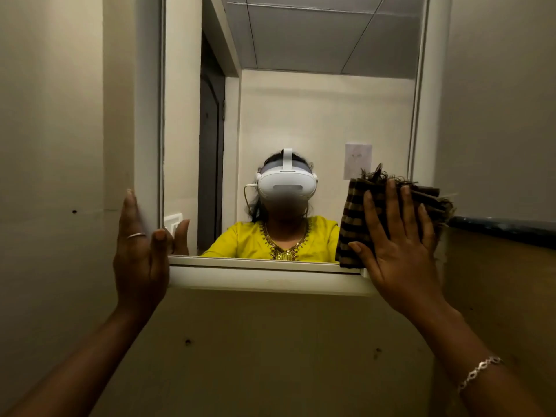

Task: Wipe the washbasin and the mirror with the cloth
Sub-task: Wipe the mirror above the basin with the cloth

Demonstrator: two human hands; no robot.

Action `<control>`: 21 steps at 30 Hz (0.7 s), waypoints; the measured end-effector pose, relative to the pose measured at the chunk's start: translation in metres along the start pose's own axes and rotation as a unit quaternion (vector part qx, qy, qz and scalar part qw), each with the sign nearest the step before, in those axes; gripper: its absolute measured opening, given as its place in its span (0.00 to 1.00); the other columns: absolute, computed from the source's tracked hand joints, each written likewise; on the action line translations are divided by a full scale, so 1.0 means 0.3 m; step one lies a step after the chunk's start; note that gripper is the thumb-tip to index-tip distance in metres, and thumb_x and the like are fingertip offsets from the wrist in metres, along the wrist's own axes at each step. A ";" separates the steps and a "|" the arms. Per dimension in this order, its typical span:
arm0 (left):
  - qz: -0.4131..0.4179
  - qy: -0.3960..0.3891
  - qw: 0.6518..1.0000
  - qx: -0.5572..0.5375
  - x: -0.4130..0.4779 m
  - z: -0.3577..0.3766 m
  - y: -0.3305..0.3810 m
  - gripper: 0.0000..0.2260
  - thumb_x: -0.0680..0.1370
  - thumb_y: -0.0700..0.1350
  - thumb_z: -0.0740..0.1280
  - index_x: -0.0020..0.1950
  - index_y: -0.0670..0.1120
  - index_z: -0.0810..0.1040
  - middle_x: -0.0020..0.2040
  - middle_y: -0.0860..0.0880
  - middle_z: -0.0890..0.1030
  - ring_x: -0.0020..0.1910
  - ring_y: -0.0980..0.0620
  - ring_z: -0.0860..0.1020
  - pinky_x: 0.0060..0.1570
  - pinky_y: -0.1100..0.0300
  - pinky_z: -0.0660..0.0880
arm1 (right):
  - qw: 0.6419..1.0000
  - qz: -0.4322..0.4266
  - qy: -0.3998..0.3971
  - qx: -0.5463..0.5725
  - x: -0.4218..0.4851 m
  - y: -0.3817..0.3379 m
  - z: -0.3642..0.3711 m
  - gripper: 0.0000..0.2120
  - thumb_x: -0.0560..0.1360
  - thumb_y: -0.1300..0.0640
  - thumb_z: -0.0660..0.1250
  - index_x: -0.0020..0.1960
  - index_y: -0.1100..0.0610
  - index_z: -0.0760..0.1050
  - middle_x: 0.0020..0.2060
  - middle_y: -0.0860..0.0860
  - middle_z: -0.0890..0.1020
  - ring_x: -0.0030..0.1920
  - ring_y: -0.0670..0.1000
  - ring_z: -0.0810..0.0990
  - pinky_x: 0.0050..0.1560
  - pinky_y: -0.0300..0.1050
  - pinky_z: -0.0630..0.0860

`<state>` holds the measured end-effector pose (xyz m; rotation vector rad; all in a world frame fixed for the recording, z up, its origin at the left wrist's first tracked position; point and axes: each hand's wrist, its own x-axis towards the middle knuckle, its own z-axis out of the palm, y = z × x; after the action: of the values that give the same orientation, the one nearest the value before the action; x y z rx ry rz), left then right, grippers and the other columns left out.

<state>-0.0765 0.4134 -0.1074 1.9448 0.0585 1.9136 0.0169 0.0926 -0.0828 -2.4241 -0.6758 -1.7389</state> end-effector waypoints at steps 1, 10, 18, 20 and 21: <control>-0.006 -0.003 1.000 0.000 -0.006 0.000 -0.002 0.36 0.75 0.67 0.43 0.74 0.44 0.50 0.74 0.38 0.58 0.67 0.33 0.66 0.56 0.41 0.70 | 1.000 -0.002 -0.001 -0.002 0.000 -0.003 0.000 0.30 0.78 0.40 0.40 0.76 0.52 0.46 0.75 0.56 0.46 0.75 0.57 0.44 0.72 0.52 0.40; -0.053 -0.010 0.996 -0.064 -0.014 -0.004 0.001 0.42 0.72 0.71 0.43 0.73 0.40 0.52 0.71 0.37 0.64 0.64 0.39 0.70 0.56 0.58 0.70 | 0.990 -0.137 -0.003 -0.020 0.041 -0.080 -0.007 0.27 0.79 0.43 0.41 0.75 0.52 0.48 0.75 0.57 0.50 0.75 0.58 0.47 0.73 0.55 0.45; -0.115 0.010 0.990 -0.082 -0.025 0.001 -0.006 0.42 0.71 0.72 0.42 0.71 0.41 0.60 0.57 0.29 0.75 0.48 0.36 0.78 0.40 0.59 0.71 | 0.969 -0.247 0.023 0.001 0.154 -0.342 0.002 0.29 0.77 0.42 0.49 0.75 0.53 0.53 0.74 0.59 0.54 0.74 0.60 0.50 0.71 0.58 0.51; -0.118 0.033 0.989 -0.078 -0.033 0.007 -0.001 0.41 0.72 0.71 0.41 0.70 0.41 0.61 0.60 0.35 0.76 0.51 0.40 0.78 0.43 0.61 0.70 | 0.963 -0.267 0.021 0.001 0.182 -0.408 0.003 0.31 0.76 0.40 0.49 0.75 0.54 0.53 0.74 0.60 0.55 0.74 0.60 0.50 0.71 0.59 0.50; -0.121 0.039 0.989 -0.078 -0.038 0.010 0.000 0.41 0.72 0.71 0.41 0.70 0.42 0.62 0.58 0.35 0.77 0.49 0.40 0.79 0.43 0.60 0.70 | 0.959 -0.281 0.020 0.003 0.197 -0.438 0.003 0.32 0.76 0.39 0.49 0.75 0.54 0.54 0.74 0.60 0.55 0.74 0.60 0.50 0.71 0.59 0.49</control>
<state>-0.0742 0.4093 -0.1180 1.6778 0.1540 1.7781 -0.0193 0.2290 -0.0534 -2.3266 -1.4762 -1.9376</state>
